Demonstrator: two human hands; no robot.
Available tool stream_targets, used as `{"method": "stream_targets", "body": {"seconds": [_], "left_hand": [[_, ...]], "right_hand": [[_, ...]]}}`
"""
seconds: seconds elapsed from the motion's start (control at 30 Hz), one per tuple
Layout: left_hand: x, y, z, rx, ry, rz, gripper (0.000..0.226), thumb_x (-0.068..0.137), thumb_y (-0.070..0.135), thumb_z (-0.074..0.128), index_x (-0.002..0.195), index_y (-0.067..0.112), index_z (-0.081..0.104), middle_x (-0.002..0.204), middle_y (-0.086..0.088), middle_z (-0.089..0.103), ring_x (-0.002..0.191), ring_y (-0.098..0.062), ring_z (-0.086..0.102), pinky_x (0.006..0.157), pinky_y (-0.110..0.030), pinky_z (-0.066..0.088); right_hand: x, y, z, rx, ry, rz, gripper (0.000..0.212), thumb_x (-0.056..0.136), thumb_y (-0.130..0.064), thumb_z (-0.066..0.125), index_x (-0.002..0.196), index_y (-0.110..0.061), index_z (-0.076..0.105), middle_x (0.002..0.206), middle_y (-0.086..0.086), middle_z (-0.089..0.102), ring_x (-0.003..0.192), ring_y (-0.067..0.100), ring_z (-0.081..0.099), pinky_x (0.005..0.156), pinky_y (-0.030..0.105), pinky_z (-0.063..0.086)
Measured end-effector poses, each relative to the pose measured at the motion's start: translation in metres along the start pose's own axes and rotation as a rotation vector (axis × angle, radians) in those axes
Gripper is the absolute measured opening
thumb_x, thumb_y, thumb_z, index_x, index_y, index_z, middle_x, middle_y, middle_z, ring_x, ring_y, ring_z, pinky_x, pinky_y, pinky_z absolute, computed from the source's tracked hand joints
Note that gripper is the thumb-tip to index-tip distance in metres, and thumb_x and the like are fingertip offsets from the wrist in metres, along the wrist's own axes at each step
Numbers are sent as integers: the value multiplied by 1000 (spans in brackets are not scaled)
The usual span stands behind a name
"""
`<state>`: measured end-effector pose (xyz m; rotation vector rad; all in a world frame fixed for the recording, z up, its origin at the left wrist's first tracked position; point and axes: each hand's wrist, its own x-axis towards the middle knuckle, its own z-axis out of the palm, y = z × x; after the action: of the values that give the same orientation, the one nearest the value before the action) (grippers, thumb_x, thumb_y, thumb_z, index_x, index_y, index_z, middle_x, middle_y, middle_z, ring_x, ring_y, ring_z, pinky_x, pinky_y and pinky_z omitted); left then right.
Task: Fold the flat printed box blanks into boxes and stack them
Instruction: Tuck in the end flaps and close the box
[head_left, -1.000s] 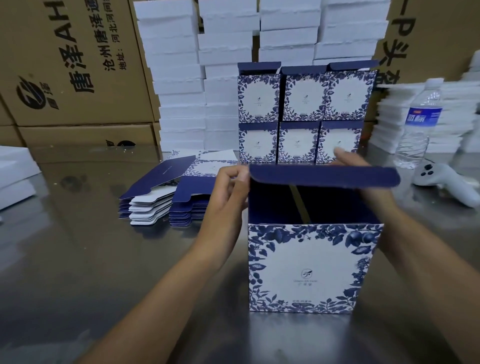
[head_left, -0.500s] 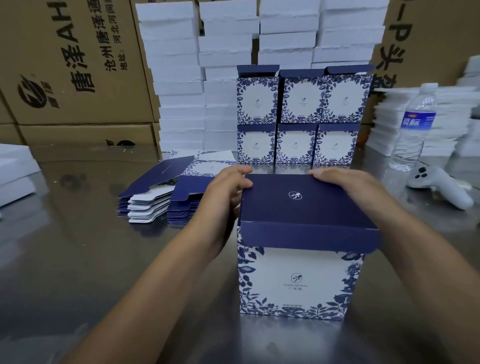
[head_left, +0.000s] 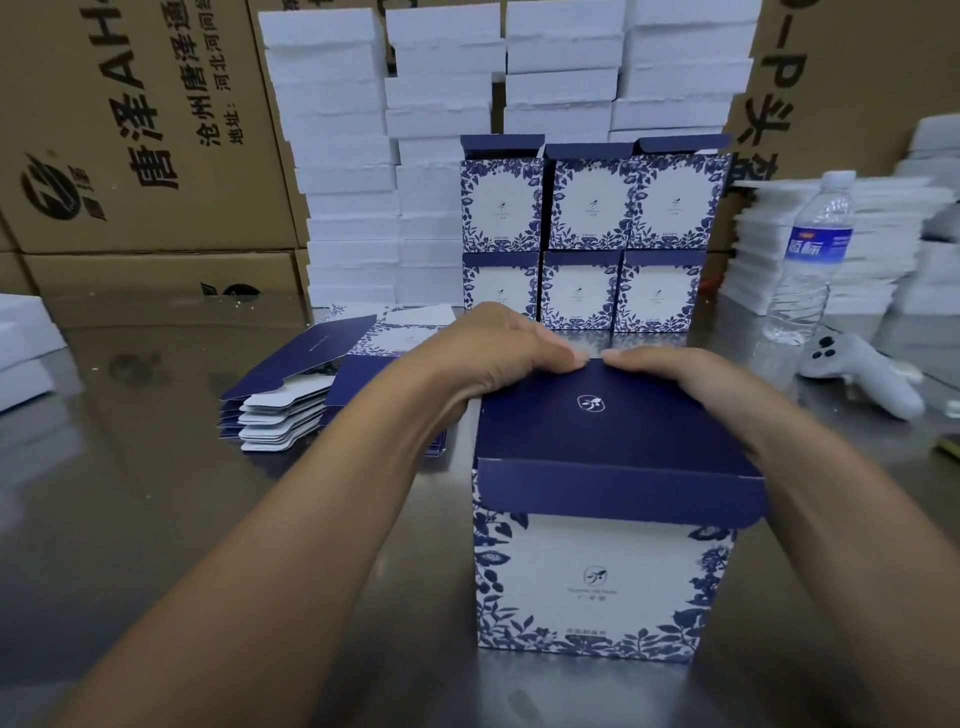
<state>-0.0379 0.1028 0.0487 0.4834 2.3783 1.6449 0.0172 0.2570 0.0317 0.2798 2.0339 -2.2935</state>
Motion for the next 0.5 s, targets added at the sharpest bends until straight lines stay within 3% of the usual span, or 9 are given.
{"method": "stream_targets", "body": {"seconds": [0.2,0.33,0.5], "left_hand": [[0,0,2,-25,31,0,3,76,15,77,76,14,74,65,-3,71,55,-14,63,63,-24,53],[-1,2,5,18,52,17,9,76,20,77,70,16,72,53,3,67,42,-7,58,44,-13,45],[-3,1,4,62,26,19,15,79,28,76,69,18,71,53,5,67,40,-4,57,41,-10,40]], "right_hand": [[4,0,1,12,-8,-3,12,85,-19,61,78,-12,65,58,6,67,42,14,62,38,17,46],[4,0,1,4,-56,-10,11,87,-20,59,88,-14,68,64,6,70,48,14,64,43,19,50],[1,-1,0,17,-38,-5,11,87,-17,59,81,-13,67,60,6,68,43,14,62,39,18,47]]}}
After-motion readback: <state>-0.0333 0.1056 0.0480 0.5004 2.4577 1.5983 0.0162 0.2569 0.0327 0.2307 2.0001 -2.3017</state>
